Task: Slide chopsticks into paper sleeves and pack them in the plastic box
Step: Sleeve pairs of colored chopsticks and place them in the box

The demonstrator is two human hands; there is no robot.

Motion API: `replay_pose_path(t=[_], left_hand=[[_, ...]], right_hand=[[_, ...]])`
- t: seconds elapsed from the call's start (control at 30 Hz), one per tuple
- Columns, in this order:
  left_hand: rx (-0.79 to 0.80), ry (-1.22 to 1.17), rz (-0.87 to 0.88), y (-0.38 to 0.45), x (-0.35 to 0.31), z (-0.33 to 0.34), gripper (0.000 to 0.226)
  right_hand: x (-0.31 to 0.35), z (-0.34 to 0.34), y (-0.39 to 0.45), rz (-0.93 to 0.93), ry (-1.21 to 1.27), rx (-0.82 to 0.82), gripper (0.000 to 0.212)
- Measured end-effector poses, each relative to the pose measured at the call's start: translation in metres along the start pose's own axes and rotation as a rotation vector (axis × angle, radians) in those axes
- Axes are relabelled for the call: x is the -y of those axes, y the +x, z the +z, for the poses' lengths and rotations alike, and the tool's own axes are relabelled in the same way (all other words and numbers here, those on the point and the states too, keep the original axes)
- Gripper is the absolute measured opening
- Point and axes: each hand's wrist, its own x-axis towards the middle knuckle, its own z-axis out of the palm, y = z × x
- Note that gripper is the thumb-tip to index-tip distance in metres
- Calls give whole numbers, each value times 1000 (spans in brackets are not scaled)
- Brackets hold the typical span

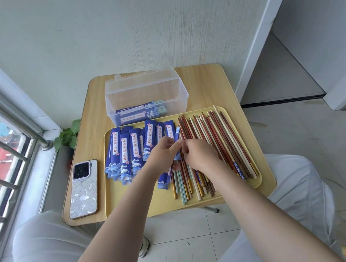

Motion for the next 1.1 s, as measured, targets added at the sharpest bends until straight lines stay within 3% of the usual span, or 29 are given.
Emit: replay_pose_path(t=[0.4, 0.6, 0.83, 1.1], left_hand=[[-136, -14, -29, -2, 16, -1, 30], [-209, 13, -34, -6, 17, -6, 31], [-164, -43, -55, -8, 20, -6, 29], [-157, -129, -73, -12, 20, -8, 30]], right_hand=[[22, 6, -4, 67, -206, -20, 19], [26, 16, -10, 122, -69, -72, 20], [33, 18, -5, 296, 292, -18, 22], [41, 13, 0, 189, -54, 37, 19]])
